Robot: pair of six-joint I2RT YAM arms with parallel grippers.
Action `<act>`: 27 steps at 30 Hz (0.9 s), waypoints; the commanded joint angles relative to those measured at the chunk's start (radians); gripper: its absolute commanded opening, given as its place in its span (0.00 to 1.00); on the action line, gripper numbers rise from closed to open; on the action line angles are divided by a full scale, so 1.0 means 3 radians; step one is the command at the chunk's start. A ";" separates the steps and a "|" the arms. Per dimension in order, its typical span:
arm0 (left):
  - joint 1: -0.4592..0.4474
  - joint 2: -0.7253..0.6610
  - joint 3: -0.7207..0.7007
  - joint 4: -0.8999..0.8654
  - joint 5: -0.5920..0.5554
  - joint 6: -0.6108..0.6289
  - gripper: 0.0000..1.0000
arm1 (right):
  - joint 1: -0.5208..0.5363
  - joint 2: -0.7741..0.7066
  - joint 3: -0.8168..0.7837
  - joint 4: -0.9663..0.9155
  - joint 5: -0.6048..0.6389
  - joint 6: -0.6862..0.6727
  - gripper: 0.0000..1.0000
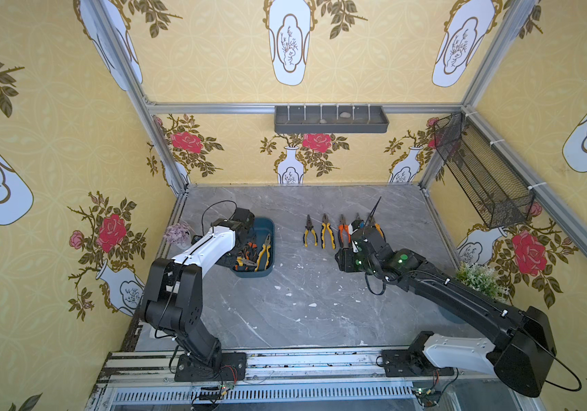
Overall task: Take the pliers out of the storage box
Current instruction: Adjust the pliers in the storage box.
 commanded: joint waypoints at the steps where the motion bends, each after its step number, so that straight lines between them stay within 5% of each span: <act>1: -0.0013 -0.0023 -0.0054 -0.0122 -0.0081 -0.0028 0.63 | 0.0003 -0.0025 -0.0007 0.0124 0.0035 0.0005 0.62; 11: -0.0042 -0.0208 -0.0041 -0.0262 -0.0175 -0.0004 0.68 | 0.0004 -0.0076 -0.0030 0.0108 0.0038 0.0024 0.62; 16: -0.0053 -0.0555 0.0324 -0.0554 -0.0478 0.0527 0.69 | 0.0007 -0.0076 -0.0027 0.0113 0.0045 0.0014 0.62; 18: -0.0047 -0.0620 0.0512 -0.0439 -0.0538 0.1193 0.70 | 0.0003 -0.0079 -0.0027 0.0124 0.0047 0.0017 0.62; 21: -0.0048 -0.0641 0.0694 0.0192 -0.0307 0.2842 0.70 | 0.0007 -0.0100 -0.0012 0.0115 0.0044 0.0002 0.62; 24: 0.0047 -0.0608 0.0657 0.0873 0.0708 0.4425 0.80 | 0.0006 -0.0112 0.0012 0.0080 0.0059 -0.0022 0.62; 27: 0.0171 -0.0138 0.1121 0.0570 0.1551 0.5186 0.76 | -0.0003 -0.0063 0.0019 0.0083 0.0048 -0.0023 0.62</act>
